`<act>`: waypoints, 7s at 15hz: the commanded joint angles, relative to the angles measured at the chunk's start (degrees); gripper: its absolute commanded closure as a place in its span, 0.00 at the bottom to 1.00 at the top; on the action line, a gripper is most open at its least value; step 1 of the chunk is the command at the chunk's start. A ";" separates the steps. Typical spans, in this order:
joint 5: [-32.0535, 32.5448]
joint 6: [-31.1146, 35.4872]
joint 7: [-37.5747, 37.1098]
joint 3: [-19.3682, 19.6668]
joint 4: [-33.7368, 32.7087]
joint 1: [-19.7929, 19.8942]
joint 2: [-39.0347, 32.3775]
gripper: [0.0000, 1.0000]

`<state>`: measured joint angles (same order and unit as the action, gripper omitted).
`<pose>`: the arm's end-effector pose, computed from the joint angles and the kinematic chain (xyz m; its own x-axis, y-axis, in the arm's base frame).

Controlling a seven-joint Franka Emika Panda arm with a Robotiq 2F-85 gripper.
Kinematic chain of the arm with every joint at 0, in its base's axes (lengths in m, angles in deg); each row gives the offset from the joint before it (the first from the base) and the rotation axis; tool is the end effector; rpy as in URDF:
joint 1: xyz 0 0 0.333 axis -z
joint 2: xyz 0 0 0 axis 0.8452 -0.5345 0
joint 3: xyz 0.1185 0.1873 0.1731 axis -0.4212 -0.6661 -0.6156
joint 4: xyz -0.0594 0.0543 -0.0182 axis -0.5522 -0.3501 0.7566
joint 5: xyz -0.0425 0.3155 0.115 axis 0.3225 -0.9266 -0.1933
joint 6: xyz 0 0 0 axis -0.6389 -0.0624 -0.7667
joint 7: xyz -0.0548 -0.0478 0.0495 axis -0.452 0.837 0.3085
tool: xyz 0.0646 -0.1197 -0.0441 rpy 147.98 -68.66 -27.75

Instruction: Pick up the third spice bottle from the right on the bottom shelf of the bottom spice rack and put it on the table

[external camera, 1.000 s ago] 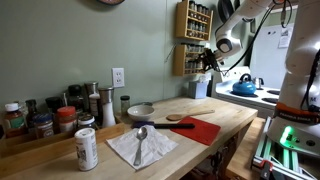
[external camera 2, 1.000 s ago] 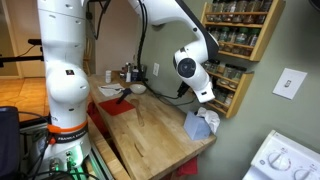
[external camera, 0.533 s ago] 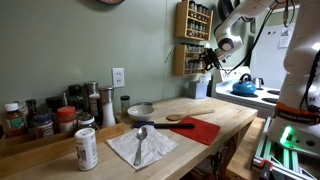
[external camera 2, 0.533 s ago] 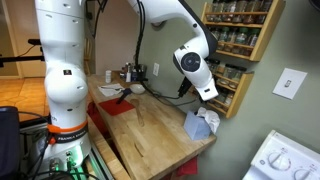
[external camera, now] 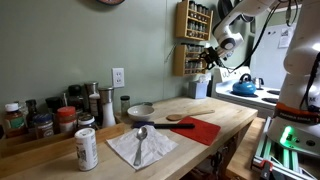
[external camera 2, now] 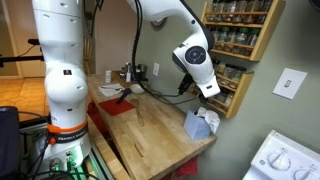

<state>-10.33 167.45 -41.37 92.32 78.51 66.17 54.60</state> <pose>0.4404 -0.2509 0.3692 0.1204 -0.9887 0.0891 -0.5697 -0.1423 -0.8095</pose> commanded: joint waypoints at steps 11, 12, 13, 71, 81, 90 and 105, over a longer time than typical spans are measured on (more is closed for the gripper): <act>19.03 1.84 -16.01 0.02 5.25 1.12 1.82 0.00; 19.78 1.83 -16.58 -0.02 5.25 1.18 1.99 0.00; 20.60 1.69 -17.22 -0.02 5.27 1.23 2.17 0.00; 43.36 -13.12 36.12 -3.02 -9.80 4.67 -3.12 0.69; 42.78 -23.92 38.37 -0.43 -5.84 6.76 6.88 0.69; 62.78 -26.99 23.23 -2.45 2.98 6.58 18.13 0.69; 88.41 -32.43 -1.42 -20.23 2.58 -10.51 14.89 0.69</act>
<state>74.63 135.25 -38.45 74.12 83.23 58.28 73.15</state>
